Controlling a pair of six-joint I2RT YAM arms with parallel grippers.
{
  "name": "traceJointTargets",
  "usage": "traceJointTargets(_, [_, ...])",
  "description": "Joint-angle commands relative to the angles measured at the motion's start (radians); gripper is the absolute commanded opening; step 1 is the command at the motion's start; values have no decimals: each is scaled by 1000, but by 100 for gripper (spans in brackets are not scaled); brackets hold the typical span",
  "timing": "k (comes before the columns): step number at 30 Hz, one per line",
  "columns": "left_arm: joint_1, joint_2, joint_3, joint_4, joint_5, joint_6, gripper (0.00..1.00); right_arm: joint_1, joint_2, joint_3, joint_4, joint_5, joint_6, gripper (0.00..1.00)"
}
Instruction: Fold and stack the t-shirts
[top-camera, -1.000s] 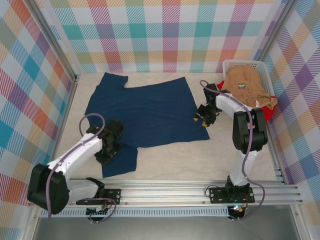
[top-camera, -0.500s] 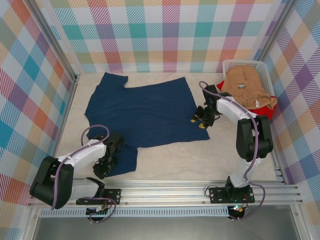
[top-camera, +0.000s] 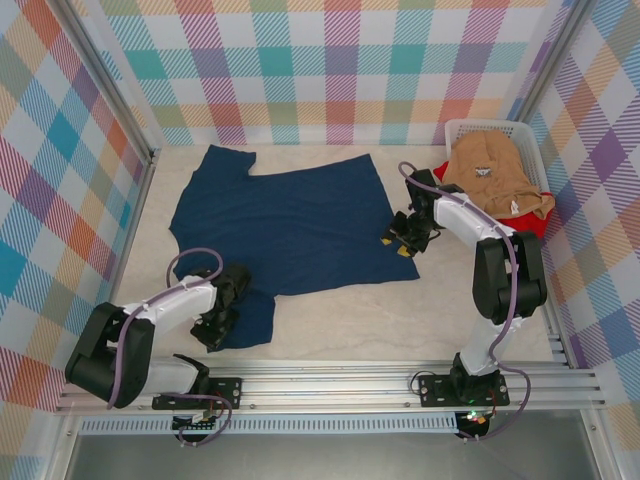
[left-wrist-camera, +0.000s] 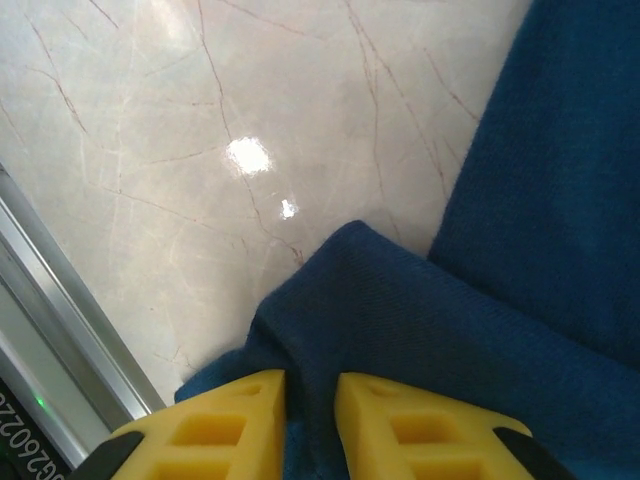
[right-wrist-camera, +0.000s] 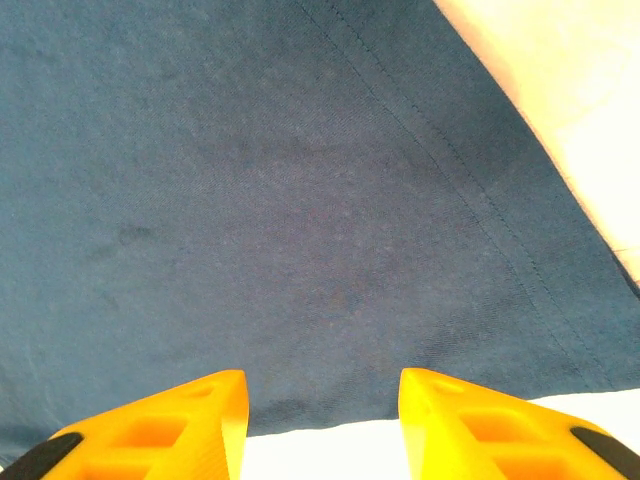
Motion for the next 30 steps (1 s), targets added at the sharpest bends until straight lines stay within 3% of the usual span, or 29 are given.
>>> traceJointTargets(1, [-10, 39, -50, 146, 35, 1, 19, -5, -26, -3, -24, -7, -11, 44])
traceJointTargets(9, [-10, -29, 2, 35, 5, -15, 0, -5, -19, -26, -15, 9, -22, 43])
traceJointTargets(15, [-10, -131, 67, -86, -2, -26, 0, -49, -79, -152, -51, 86, 42, 45])
traceJointTargets(18, [-12, -166, 98, -152, -10, -28, 0, -111, -101, -231, 7, 54, 64, 47])
traceJointTargets(24, [-12, -217, 88, -186, 18, -45, 0, -140, -17, -195, 20, 23, 48, 44])
traceJointTargets(30, [-14, -250, 93, -201, 6, -56, 0, -138, -56, -242, 9, 66, 68, 45])
